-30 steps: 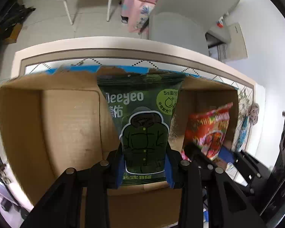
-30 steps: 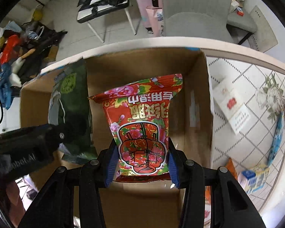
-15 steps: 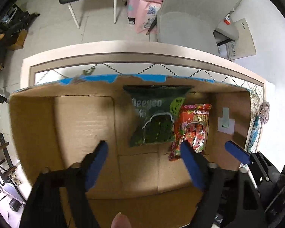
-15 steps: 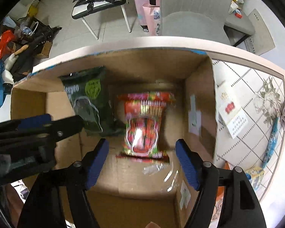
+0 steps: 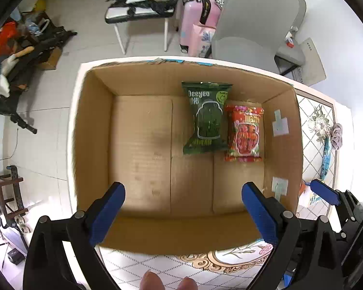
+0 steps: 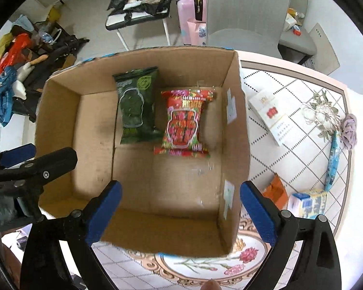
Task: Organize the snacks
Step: 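Carry both bags into the cardboard box and open both grippers, then grasp the white cigarette pack with the left gripper while the right grasps the blue tube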
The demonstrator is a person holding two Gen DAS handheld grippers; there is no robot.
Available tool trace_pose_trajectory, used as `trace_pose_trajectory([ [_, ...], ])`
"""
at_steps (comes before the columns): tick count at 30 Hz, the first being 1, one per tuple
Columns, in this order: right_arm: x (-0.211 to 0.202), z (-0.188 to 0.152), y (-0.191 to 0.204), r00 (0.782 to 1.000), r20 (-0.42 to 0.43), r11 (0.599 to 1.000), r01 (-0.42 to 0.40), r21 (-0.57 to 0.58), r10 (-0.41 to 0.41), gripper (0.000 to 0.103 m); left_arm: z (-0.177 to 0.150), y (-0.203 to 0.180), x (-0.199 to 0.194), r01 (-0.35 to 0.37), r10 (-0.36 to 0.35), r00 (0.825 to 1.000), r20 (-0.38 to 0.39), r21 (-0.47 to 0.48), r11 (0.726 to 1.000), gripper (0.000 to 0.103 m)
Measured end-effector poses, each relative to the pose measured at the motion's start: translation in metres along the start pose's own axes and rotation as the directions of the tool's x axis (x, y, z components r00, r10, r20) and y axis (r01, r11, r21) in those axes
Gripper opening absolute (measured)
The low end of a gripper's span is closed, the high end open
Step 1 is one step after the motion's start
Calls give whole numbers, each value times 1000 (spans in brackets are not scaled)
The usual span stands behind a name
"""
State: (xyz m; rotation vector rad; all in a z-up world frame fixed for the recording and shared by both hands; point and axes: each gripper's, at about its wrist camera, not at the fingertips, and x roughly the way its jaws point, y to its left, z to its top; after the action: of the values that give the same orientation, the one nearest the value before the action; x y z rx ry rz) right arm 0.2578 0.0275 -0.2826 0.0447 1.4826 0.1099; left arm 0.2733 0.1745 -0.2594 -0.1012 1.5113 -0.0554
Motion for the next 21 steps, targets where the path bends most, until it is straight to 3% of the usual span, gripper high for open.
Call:
trace_pose_trajectory([
  [6, -40, -40, 0, 996, 86, 999, 25, -45, -21, 100, -45, -10, -37, -23, 24, 997, 75, -12, 1000, 99],
  [11, -63, -62, 0, 995, 101, 998, -4, -70, 11, 100, -73, -18, -59, -29, 30, 994, 108, -11, 1000, 99],
  [21, -110, -87, -17, 986, 136, 992, -88, -89, 99, 100, -96, -42, -98, -16, 18, 988, 151, -10, 1000, 99],
])
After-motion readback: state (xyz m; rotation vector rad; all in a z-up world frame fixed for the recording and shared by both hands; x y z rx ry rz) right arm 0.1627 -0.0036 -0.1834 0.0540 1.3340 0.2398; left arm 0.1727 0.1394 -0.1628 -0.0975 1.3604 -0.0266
